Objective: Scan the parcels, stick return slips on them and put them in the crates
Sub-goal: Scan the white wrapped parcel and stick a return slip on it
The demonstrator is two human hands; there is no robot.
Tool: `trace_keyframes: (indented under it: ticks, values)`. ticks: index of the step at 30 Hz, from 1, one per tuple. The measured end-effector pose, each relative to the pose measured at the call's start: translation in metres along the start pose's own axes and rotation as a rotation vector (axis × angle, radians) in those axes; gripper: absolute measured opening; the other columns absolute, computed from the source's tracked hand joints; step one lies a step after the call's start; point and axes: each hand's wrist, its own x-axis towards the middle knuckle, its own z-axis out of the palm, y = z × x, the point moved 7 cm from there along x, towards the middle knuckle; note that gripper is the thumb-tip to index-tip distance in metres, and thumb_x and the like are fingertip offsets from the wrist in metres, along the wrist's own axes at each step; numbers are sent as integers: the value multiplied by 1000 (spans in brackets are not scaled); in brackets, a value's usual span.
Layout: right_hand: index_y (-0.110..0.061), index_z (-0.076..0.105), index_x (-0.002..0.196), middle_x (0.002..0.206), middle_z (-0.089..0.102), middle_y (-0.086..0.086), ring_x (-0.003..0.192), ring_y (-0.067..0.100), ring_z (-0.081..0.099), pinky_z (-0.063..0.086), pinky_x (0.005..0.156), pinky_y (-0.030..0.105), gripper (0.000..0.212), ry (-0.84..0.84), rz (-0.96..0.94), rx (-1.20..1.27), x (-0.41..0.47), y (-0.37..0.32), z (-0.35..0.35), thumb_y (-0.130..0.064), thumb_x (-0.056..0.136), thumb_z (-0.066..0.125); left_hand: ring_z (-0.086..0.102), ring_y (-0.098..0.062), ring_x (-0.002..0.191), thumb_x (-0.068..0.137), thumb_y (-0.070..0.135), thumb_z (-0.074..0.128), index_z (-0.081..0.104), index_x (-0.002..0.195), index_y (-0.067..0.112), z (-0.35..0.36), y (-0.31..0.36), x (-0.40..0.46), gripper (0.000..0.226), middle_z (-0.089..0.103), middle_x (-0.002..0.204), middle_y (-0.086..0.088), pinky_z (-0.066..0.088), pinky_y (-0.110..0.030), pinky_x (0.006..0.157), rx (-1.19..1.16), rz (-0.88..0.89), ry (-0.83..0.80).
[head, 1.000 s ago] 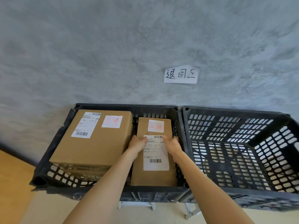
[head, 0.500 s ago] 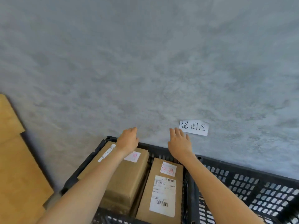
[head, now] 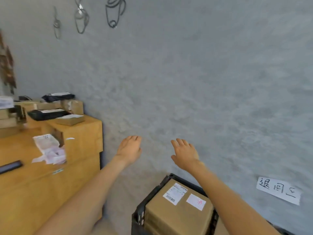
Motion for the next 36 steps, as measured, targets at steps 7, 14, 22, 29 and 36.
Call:
trace_keyframes:
  ticks: [7,14,22,29,36]
  values:
    - [-13,19,150,155,24,9,142,27,23,28,112,39,63,51,-176,90,53,-188,-25,-34,98,47,40,-23,132,95,31,50,40,140,15,-43,-184,-64,49,47,141,-4,34,-33,107,136,-169,25]
    - [-16,22,150,151,29,7,139,27,28,30,109,39,61,38,-333,207,79,-380,-27,-29,96,48,37,-23,133,97,34,49,32,145,15,-62,-357,-160,54,42,145,-4,32,-33,106,163,-381,-29]
    - [-17,32,145,146,39,4,131,25,38,40,101,37,59,89,-608,318,120,-594,-65,-43,96,50,31,-22,139,97,48,47,26,150,16,-105,-527,-270,65,36,150,-1,27,-35,112,256,-621,-16]
    - [-17,30,146,146,37,2,133,23,35,35,105,34,58,30,-840,346,146,-779,-24,-40,97,49,27,-22,141,97,45,46,24,150,14,-88,-682,-362,65,32,152,-3,25,-32,112,294,-868,-133]
    - [-14,30,146,148,35,5,136,24,32,33,107,36,56,-33,-928,353,238,-946,-1,-38,97,46,24,-24,143,98,44,46,22,150,12,-87,-852,-351,66,29,154,-5,24,-36,114,353,-957,-221]
